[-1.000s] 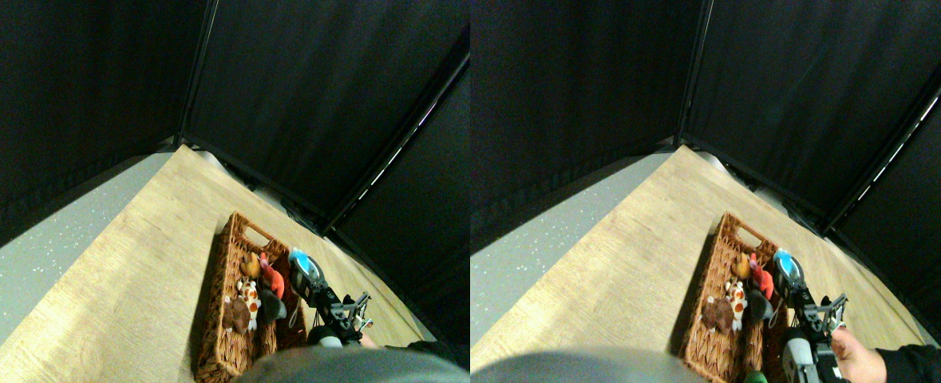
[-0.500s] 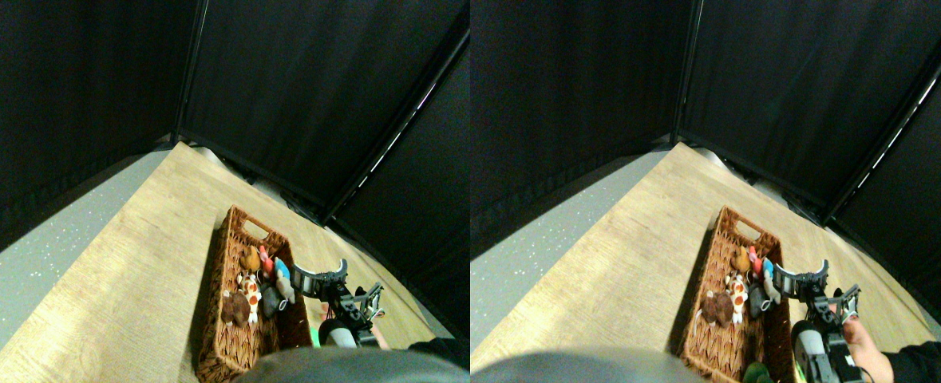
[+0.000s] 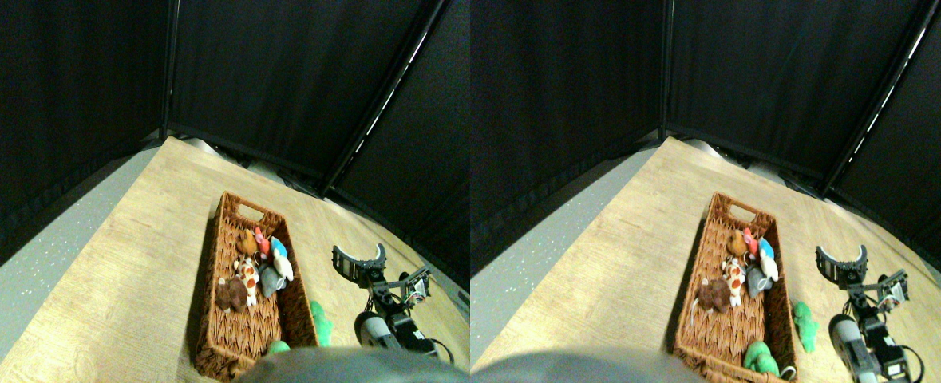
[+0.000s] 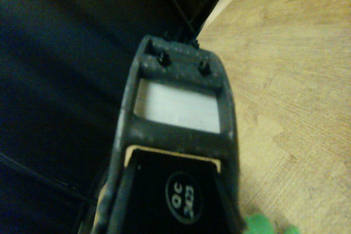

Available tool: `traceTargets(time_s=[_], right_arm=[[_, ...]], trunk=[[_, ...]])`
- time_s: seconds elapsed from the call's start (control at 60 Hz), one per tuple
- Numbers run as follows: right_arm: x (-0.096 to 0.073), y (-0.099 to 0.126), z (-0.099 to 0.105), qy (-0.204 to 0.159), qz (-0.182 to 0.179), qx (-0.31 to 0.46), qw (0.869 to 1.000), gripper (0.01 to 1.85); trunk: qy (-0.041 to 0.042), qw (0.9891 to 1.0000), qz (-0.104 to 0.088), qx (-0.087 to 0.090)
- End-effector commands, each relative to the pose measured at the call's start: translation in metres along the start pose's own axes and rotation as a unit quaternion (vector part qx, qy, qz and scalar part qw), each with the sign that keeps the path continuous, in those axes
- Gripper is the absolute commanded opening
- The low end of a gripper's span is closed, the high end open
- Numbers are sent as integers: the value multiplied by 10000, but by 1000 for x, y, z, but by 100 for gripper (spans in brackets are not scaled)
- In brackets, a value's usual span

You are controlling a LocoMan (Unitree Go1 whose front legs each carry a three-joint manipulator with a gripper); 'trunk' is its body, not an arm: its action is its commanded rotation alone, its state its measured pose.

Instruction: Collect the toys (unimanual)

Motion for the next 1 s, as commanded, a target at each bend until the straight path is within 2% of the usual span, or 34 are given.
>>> traceTargets(time_s=[0.017,0.133,0.2,0.233,0.383,0.467,0.633,0.733,1.0], right_arm=[[-6,3,5,-351,195,160,9991,73],[-15,-13,7,-298,95,285,9991,80],[-19,-21,6,-181,133,460,9987,79],[-21,-26,4,-113,44,562,9983,82],[-34,-42,-7,149,-223,887,9957,85],[-37,-51,-15,261,-283,1227,9917,83],[-41,-65,-28,515,-477,1262,9895,86],[-38,-75,-34,660,-677,1436,9851,86],[-26,-97,-45,719,-1138,1586,9781,81]], trunk=[[87,9999,-63,51],[129,9998,-86,95],[129,9998,-86,95],[129,9998,-86,95],[153,9998,-57,61],[162,9999,-41,4],[178,9998,29,-71],[178,9998,72,-109],[165,9996,113,-182]])
